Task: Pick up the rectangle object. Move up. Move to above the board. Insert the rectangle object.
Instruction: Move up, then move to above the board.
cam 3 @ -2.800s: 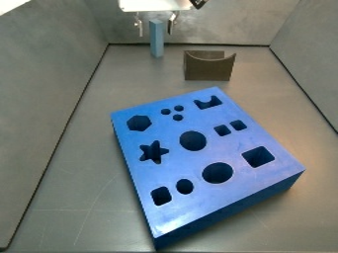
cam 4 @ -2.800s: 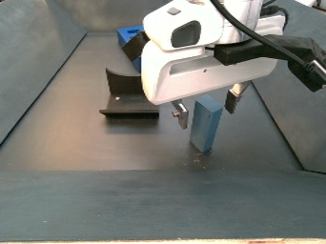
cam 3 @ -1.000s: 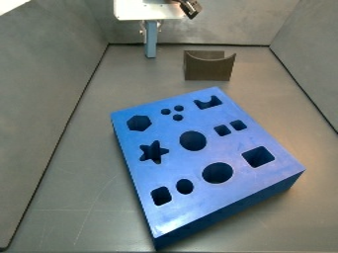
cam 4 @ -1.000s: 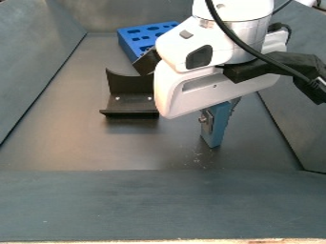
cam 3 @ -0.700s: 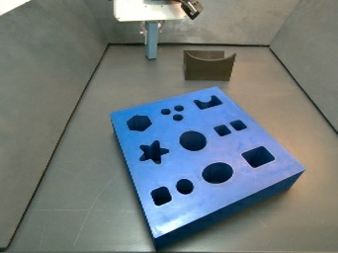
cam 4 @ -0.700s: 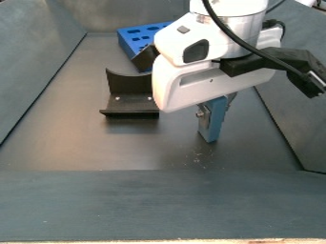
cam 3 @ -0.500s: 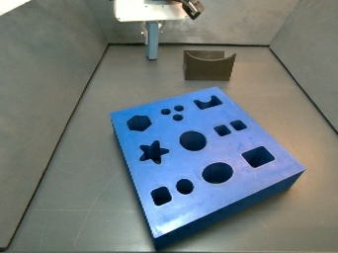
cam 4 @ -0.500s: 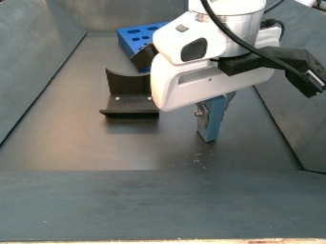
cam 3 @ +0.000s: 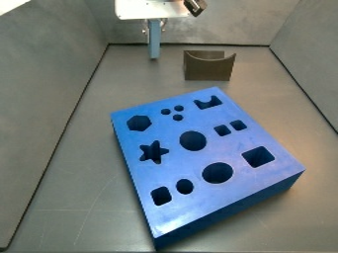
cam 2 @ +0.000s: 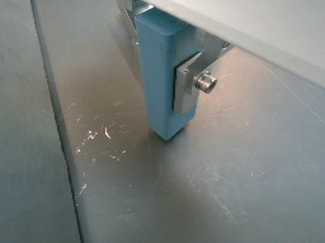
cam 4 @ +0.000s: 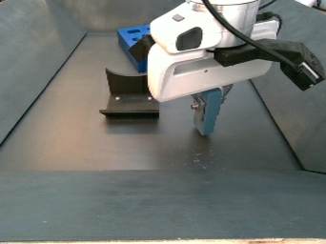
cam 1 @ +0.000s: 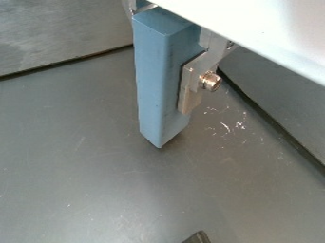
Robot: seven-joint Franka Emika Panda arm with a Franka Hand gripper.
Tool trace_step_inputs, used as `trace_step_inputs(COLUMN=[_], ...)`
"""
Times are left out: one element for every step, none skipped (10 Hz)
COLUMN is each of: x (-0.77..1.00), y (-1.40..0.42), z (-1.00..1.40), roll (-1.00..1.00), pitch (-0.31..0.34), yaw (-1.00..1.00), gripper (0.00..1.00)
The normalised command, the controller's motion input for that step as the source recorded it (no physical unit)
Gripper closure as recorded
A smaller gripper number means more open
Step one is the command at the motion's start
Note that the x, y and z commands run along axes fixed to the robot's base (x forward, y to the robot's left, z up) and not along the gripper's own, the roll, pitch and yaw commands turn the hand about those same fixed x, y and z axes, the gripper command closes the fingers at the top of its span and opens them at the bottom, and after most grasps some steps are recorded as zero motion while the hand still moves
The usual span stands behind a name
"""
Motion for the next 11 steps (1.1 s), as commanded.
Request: trace_step_inputs(x=[0.0,-0.07,-0.06,-0.08,-0.07,-0.07,-0.07,-0.07,-0.07,-0.07,-0.07], y=[0.0,-0.37,-0.35,-0.33,-0.3,-0.28,-0.26,-0.24,-0.23,-0.22,-0.19], z=[-0.17,1.0,1.0,1.0,1.0,1.0,1.0,1.0,1.0,1.0,1.0], roll=[0.0,0.57,0.56,0.57,0.51,0.42,0.33,0.26,0.25,0.24,0.25], pitch=[0.0,-0.096,-0.149,-0.093,-0.054,-0.008,0.039,0.069,0.071,0.063,0.05], yaw=[0.0,0.05,0.05,0.05,0.04,0.03,0.03,0.02,0.02,0.03,0.03], gripper=[1.0,1.0,1.0,1.0,1.0,1.0,1.0,1.0,1.0,1.0,1.0])
